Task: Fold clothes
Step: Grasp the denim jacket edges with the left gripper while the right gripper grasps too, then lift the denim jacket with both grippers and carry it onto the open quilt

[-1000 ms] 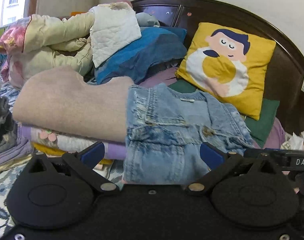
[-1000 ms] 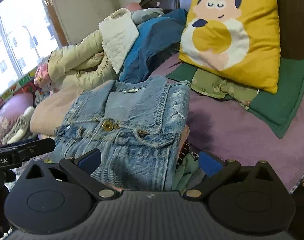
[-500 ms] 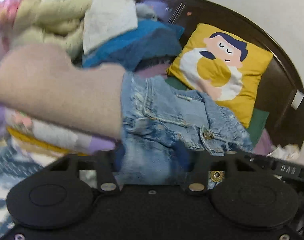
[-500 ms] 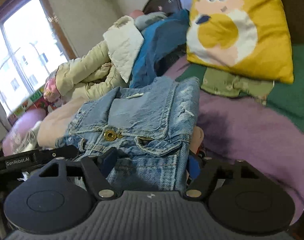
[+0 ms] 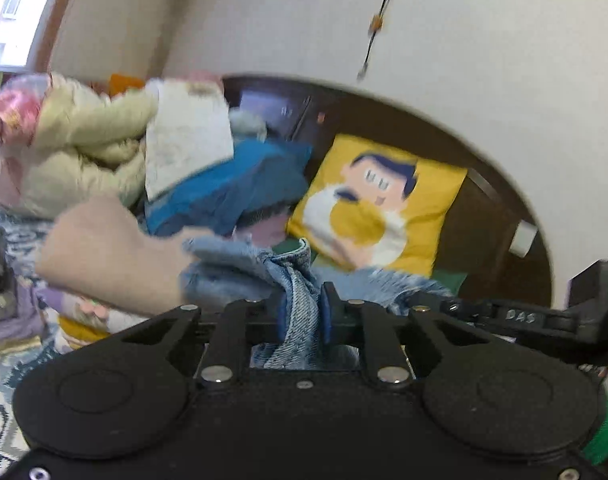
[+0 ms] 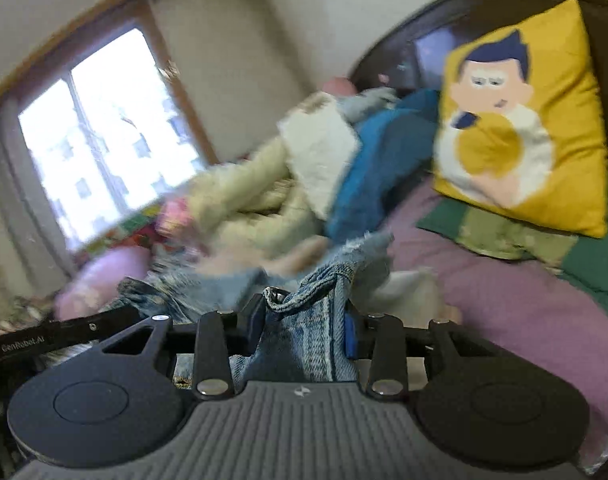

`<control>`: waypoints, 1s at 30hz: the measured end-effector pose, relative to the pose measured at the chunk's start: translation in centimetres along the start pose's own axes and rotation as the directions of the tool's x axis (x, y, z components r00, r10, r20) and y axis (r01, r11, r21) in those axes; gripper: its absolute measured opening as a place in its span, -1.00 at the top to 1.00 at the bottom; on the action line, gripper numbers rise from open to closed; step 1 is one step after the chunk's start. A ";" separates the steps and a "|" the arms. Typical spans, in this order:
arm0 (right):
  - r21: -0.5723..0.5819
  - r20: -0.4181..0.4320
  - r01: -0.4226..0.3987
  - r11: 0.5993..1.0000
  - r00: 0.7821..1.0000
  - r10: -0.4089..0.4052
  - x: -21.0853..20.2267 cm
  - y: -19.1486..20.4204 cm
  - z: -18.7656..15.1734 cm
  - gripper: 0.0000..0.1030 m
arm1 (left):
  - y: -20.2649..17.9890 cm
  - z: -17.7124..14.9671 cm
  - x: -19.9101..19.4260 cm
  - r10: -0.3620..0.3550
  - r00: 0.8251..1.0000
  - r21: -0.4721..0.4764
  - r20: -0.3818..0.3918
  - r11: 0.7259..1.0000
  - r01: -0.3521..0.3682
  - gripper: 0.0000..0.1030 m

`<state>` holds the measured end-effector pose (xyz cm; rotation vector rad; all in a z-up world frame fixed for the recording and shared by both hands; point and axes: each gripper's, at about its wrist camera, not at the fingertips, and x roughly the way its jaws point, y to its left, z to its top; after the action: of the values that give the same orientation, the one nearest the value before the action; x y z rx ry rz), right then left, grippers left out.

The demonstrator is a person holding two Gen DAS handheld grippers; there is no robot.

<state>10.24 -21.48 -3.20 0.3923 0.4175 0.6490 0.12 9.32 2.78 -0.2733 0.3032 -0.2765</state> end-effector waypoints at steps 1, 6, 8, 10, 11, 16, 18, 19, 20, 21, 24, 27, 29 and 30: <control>0.001 0.006 -0.037 0.999 0.999 0.037 -0.4 0.9 0.2 0.24 | 0.1 0.4 -1.6 -0.001 1.000 -0.007 0.021 1.000 0.001 0.74; -0.001 0.007 -0.241 0.971 0.970 0.241 -0.9 6.1 0.8 0.27 | 1.9 1.6 -9.6 0.031 0.993 -0.063 0.117 0.998 -0.023 0.77; 0.011 -0.004 -0.331 0.944 0.944 0.331 -0.3 8.4 0.5 0.32 | 3.0 1.3 -12.2 0.072 0.989 -0.089 0.129 0.994 -0.061 0.77; 0.027 -0.035 -0.396 0.918 0.917 0.397 1.0 10.8 0.0 0.33 | 4.2 1.0 -14.6 0.116 0.984 -0.116 0.134 0.988 -0.101 0.77; 0.040 -0.058 -0.420 0.907 0.905 0.422 1.9 11.9 -0.5 0.33 | 4.9 0.7 -15.8 0.144 0.980 -0.128 0.133 0.984 -0.127 0.77; 0.131 -0.217 -0.486 0.864 0.836 0.503 7.8 17.2 -4.0 0.36 | 8.9 -0.9 -21.3 0.282 0.952 -0.219 0.119 0.943 -0.252 0.78; 0.146 -0.255 -0.508 0.849 0.810 0.528 9.5 19.2 -5.3 0.36 | 10.5 -1.4 -23.2 0.334 0.936 -0.247 0.111 0.922 -0.300 0.78; 0.153 -0.274 -0.517 0.842 0.797 0.539 10.3 20.3 -6.0 0.36 | 11.2 -1.7 -24.1 0.358 0.928 -0.257 0.106 0.911 -0.323 0.78; 0.152 -0.291 -0.526 0.837 0.786 0.546 11.0 21.5 -6.6 0.36 | 11.9 -1.9 -24.8 0.380 0.919 -0.264 0.103 0.901 -0.343 0.78; 0.144 -0.306 -0.533 0.834 0.777 0.550 11.6 22.8 -7.2 0.36 | 12.8 -2.2 -25.2 0.400 0.911 -0.269 0.098 0.892 -0.362 0.78; 0.121 -0.348 -0.544 0.830 0.760 0.549 13.6 26.2 -8.8 0.38 | 16.5 -2.5 -25.8 0.468 0.881 -0.272 0.069 0.858 -0.435 0.78; 0.101 -0.382 -0.527 0.844 0.763 0.522 17.4 29.9 -9.7 0.39 | 20.9 -1.6 -25.6 0.538 0.840 -0.246 0.070 0.826 -0.508 0.78; 0.082 -0.373 -0.523 0.849 0.773 0.512 20.1 31.8 -9.6 0.39 | 22.9 -0.6 -25.7 0.556 0.825 -0.228 0.102 0.820 -0.525 0.78; 0.072 -0.365 -0.522 0.850 0.779 0.510 21.4 32.8 -9.4 0.39 | 23.8 -0.2 -25.8 0.560 0.819 -0.219 0.122 0.820 -0.528 0.78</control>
<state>4.89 18.36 -0.99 0.3525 0.6702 1.2838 -18.22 39.21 1.97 -0.3712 0.2137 0.3511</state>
